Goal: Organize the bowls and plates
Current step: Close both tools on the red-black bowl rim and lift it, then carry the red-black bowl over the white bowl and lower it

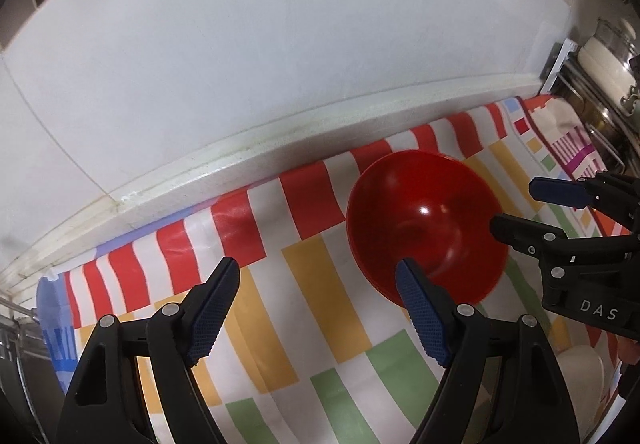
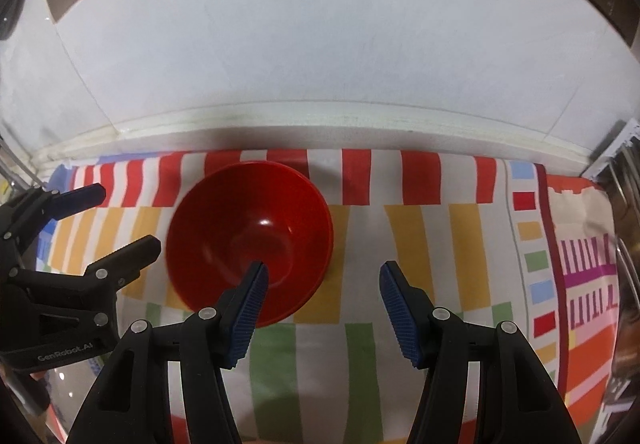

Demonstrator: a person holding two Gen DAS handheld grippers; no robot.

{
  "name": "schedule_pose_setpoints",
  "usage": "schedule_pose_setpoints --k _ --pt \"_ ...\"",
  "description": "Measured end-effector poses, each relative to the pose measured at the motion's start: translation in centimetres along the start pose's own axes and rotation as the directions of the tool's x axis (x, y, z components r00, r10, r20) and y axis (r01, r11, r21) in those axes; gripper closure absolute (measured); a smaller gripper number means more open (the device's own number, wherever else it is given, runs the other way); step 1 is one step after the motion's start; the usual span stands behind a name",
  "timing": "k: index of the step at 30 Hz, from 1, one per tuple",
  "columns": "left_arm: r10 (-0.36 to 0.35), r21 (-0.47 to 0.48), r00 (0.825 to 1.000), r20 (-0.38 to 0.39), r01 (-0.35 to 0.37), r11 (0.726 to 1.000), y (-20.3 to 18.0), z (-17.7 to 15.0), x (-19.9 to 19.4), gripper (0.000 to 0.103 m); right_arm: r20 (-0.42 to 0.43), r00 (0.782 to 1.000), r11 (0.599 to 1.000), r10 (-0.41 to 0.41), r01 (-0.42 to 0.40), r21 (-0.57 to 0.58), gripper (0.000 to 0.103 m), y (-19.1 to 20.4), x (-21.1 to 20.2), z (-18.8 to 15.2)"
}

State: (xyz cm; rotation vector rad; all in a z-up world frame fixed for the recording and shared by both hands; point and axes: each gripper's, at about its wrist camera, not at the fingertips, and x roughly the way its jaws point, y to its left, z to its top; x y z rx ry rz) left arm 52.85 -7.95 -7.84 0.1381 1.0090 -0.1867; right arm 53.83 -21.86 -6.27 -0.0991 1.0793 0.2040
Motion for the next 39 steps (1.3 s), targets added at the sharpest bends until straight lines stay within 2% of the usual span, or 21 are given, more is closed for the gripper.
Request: schedule_pose_setpoints --k 5,15,18,24,26,27,39 --pt "-0.018 -0.003 0.999 -0.040 0.018 1.000 0.0 0.2 2.2 0.028 -0.036 0.999 1.000 0.020 -0.020 0.001 0.045 -0.3 2.0 0.2" --pt "-0.070 -0.010 0.994 -0.084 0.070 0.998 -0.7 0.9 4.9 0.040 -0.084 0.992 0.995 0.090 -0.086 0.046 0.060 -1.4 4.4 0.1" --pt "-0.085 -0.008 0.992 -0.089 0.085 0.996 -0.9 1.0 5.3 0.048 -0.085 0.990 0.992 0.115 -0.111 0.053 0.064 -1.5 4.5 0.1" --pt "-0.132 -0.010 0.986 -0.098 0.131 0.991 -1.2 1.1 5.7 0.072 -0.094 0.984 0.987 0.150 -0.144 0.070 0.074 -1.7 4.9 0.1" --pt "-0.155 -0.012 0.983 -0.100 0.155 0.988 -1.4 1.2 5.7 0.083 -0.095 0.982 0.985 0.165 -0.159 0.075 0.078 -1.6 4.9 0.1" --pt "-0.159 -0.012 0.982 -0.100 0.158 0.987 -1.5 1.2 5.7 0.084 -0.095 0.980 0.983 0.176 -0.169 0.078 0.081 -1.6 5.0 0.0" --pt "-0.146 0.007 0.985 -0.089 0.147 0.989 -1.9 1.2 4.3 0.085 -0.092 0.983 0.982 0.162 -0.151 0.115 0.086 -0.9 3.9 0.0"
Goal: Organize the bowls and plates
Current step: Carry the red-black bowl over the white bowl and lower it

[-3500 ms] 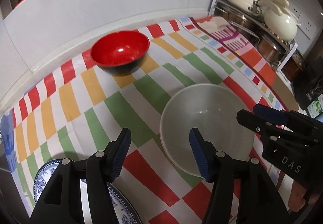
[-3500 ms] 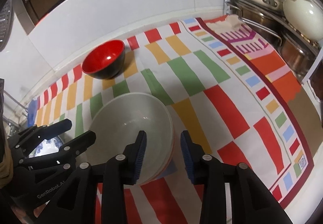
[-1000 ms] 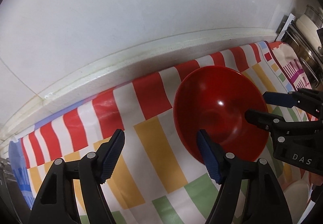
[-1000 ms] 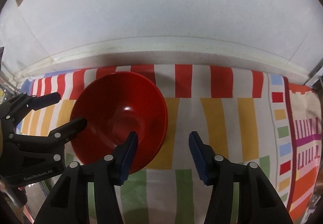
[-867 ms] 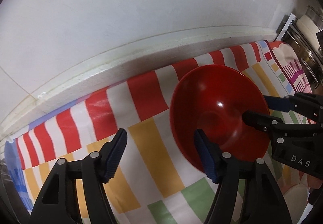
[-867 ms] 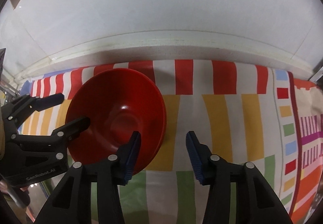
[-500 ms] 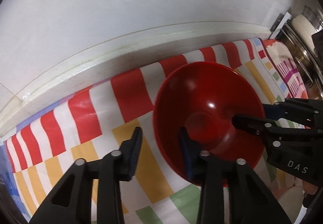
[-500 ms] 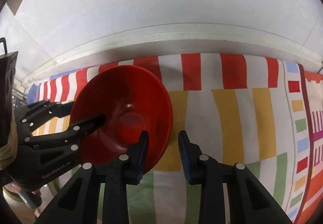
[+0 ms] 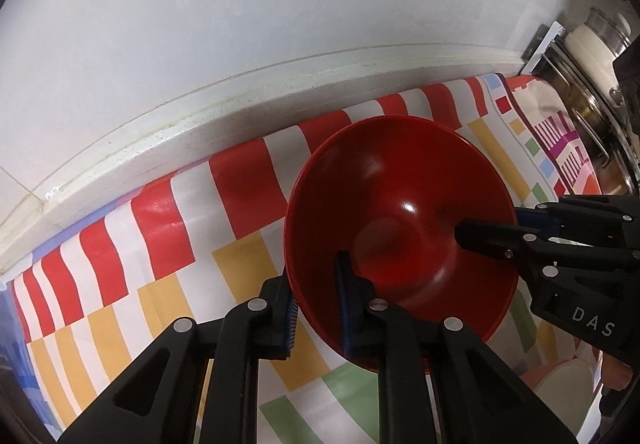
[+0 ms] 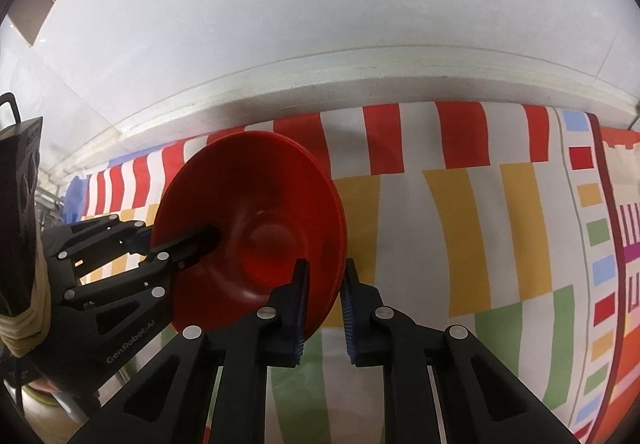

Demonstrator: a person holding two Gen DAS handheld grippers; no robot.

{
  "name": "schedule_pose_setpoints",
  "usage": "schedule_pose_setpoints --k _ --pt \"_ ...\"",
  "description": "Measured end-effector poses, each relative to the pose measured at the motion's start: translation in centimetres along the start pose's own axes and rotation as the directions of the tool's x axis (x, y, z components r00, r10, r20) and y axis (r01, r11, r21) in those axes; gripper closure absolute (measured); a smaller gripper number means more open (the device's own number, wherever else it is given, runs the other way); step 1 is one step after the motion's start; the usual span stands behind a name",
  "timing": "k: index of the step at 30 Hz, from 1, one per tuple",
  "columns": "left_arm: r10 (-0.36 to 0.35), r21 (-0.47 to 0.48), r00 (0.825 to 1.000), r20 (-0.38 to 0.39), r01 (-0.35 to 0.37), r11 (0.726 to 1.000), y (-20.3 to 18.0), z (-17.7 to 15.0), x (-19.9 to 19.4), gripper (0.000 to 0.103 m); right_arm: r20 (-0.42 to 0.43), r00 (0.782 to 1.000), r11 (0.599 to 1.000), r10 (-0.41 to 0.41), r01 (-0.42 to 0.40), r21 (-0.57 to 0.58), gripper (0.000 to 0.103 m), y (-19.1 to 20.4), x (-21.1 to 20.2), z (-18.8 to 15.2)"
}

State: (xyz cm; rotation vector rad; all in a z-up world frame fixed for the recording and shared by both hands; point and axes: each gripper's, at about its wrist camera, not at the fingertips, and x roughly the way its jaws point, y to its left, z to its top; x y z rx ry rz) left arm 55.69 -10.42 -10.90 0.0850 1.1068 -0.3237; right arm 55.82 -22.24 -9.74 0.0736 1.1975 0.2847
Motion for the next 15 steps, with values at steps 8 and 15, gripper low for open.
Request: schedule_pose_setpoints --k 8,15 --pt "0.001 0.018 0.999 0.052 -0.002 1.000 -0.6 -0.9 -3.8 0.085 0.045 0.999 1.000 -0.017 0.018 -0.008 0.086 1.2 -3.0 -0.7" --pt "-0.011 0.034 0.996 0.088 0.008 0.999 -2.0 -2.4 -7.1 0.085 0.077 0.997 1.000 -0.022 0.023 -0.013 0.086 1.5 -6.4 -2.7"
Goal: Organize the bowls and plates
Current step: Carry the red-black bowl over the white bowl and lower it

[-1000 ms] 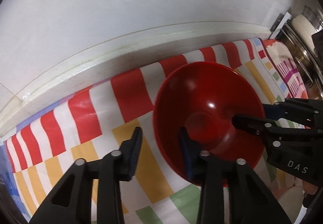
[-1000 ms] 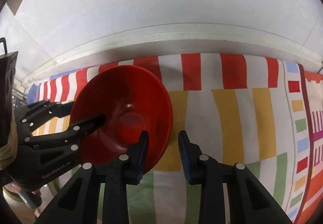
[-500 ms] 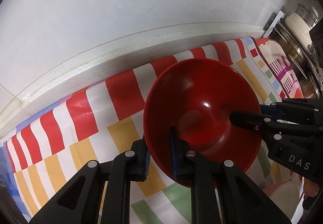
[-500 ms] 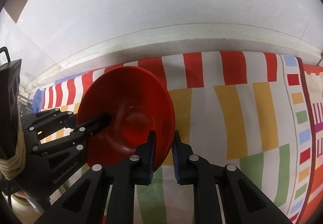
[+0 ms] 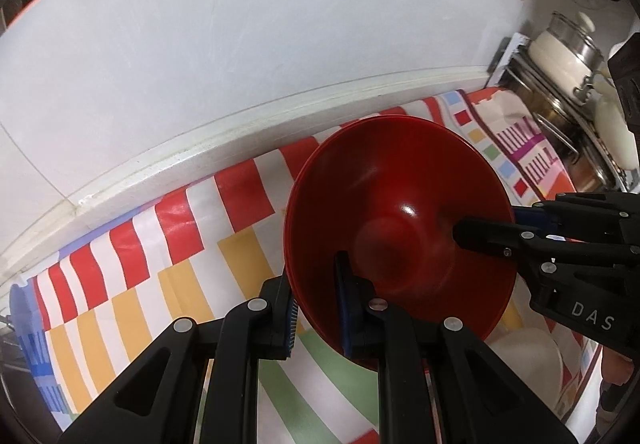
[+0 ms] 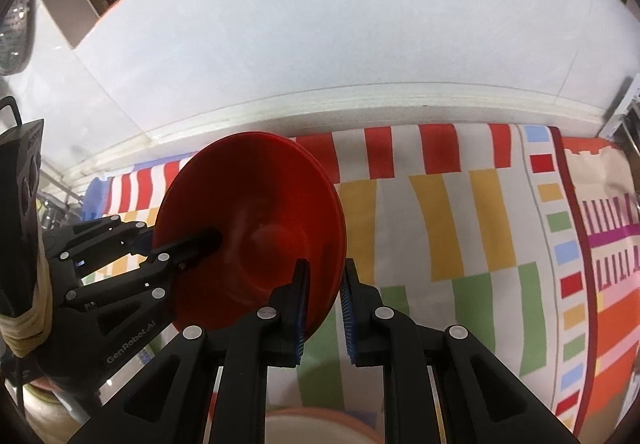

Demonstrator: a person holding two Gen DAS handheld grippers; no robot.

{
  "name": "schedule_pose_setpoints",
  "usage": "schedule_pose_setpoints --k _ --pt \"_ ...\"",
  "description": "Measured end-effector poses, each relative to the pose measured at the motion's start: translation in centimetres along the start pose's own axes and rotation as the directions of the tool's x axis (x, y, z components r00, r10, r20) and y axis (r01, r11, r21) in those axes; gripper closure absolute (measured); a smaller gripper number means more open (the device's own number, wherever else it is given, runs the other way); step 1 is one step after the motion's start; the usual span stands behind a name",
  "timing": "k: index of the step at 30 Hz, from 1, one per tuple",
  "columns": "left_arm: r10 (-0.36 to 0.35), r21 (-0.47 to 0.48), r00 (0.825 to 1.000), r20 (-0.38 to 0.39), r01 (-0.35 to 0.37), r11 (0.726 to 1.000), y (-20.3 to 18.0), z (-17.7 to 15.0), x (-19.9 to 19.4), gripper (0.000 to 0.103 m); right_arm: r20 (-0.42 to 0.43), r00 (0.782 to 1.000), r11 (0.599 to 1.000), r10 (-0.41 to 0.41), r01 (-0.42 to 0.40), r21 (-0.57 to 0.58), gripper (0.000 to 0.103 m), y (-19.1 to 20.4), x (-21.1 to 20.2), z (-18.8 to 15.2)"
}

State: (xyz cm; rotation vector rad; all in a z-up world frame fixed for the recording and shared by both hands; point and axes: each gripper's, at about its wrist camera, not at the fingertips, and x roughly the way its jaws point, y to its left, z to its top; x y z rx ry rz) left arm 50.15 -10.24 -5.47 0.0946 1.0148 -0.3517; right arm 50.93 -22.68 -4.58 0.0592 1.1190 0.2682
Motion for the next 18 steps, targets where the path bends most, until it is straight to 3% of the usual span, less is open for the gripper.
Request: schedule_pose_setpoints --k 18 --pt "-0.073 0.056 0.997 0.012 0.072 0.996 -6.0 -4.9 -5.1 0.085 0.052 0.996 0.997 -0.071 0.068 0.048 0.086 0.5 -7.4 -6.9"
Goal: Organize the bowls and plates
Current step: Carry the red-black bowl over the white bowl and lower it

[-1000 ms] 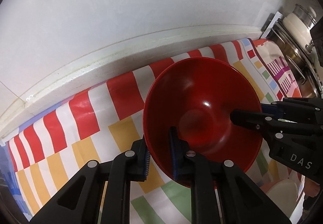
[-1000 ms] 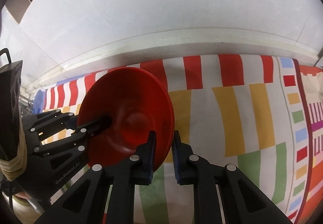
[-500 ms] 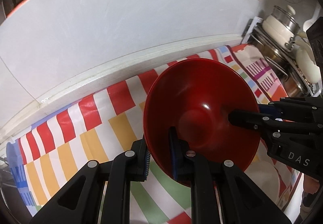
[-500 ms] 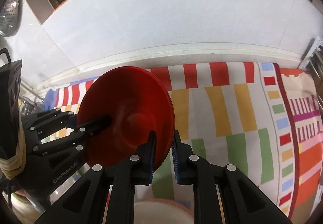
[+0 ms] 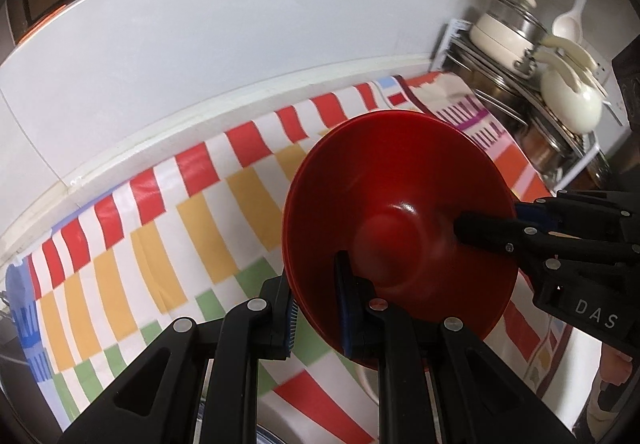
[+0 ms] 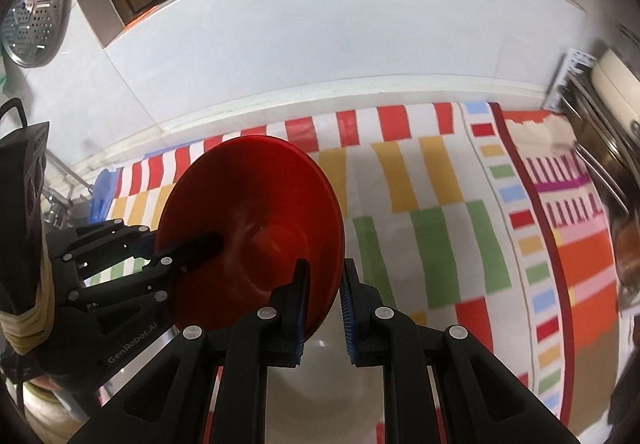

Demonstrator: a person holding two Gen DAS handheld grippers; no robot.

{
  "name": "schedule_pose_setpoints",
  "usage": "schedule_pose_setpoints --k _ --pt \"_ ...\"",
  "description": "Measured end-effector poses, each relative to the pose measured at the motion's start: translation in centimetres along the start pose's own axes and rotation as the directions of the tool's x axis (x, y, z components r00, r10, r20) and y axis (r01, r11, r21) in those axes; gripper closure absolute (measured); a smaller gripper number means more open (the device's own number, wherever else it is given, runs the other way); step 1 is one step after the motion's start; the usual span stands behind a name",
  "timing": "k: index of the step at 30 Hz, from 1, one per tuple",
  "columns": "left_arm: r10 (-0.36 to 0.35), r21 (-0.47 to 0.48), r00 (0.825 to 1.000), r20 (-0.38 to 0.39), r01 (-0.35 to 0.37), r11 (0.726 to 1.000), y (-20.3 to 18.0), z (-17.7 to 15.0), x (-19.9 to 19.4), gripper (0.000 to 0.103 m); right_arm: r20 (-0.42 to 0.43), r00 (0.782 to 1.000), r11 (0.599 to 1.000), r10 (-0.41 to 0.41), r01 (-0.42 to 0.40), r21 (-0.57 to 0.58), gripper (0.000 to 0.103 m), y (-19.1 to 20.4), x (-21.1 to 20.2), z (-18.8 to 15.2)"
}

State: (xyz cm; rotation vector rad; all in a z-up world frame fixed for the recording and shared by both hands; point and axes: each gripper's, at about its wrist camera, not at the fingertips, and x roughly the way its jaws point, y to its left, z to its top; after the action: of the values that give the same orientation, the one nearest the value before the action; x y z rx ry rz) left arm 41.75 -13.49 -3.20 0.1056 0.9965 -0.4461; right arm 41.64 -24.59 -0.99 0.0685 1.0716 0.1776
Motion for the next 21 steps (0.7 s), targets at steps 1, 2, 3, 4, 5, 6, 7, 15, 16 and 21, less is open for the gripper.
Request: schedule_pose_setpoints --k 1,2,3,4,5,6,7,15,16,21 --pt "-0.005 0.004 1.000 -0.002 0.005 1.000 -0.4 -0.3 -0.1 0.085 0.001 1.000 1.000 -0.003 0.003 0.003 0.086 0.0 -0.3 -0.4" --pt "-0.009 0.007 1.000 -0.004 0.009 1.000 -0.7 -0.5 -0.2 0.085 0.001 1.000 1.000 -0.008 0.008 0.010 0.086 -0.1 -0.7 -0.9" --pt "-0.013 0.011 1.000 -0.006 0.013 1.000 -1.0 -0.8 -0.3 0.085 0.002 1.000 1.000 -0.010 0.010 0.014 0.086 -0.3 -1.0 -1.2" --pt "-0.016 0.015 1.000 -0.009 0.016 1.000 -1.3 -1.0 -0.3 0.085 0.002 1.000 1.000 -0.014 0.014 0.018 0.086 -0.4 -1.2 -1.6" --pt "-0.020 0.019 1.000 -0.011 0.020 1.000 -1.6 -1.2 -0.4 0.085 0.001 1.000 1.000 -0.018 0.018 0.024 0.086 -0.5 -1.5 -2.1" --pt "-0.024 0.022 1.000 -0.013 0.024 0.999 -1.9 -1.4 -0.5 0.085 0.002 1.000 0.999 -0.019 0.019 0.030 0.086 -0.6 -1.7 -2.5" --pt "-0.026 0.023 1.000 -0.015 0.027 0.999 -2.1 -1.6 -0.5 0.085 0.002 1.000 0.999 -0.020 0.020 0.035 0.086 -0.6 -1.9 -2.8" --pt "-0.037 0.034 0.998 -0.046 0.038 0.999 -3.2 -3.2 0.0 0.085 -0.014 1.000 0.997 -0.022 0.023 0.071 0.086 -1.1 -2.3 -5.5" --pt "-0.038 0.033 0.998 -0.051 0.040 0.999 -3.2 -3.4 0.1 0.085 -0.018 1.000 0.997 -0.020 0.021 0.076 0.086 -1.2 -2.3 -5.7" --pt "-0.046 0.023 0.996 -0.071 0.048 0.999 -3.6 -4.4 0.6 0.085 -0.043 0.999 0.996 -0.011 0.015 0.092 0.086 -1.5 -1.8 -6.9"
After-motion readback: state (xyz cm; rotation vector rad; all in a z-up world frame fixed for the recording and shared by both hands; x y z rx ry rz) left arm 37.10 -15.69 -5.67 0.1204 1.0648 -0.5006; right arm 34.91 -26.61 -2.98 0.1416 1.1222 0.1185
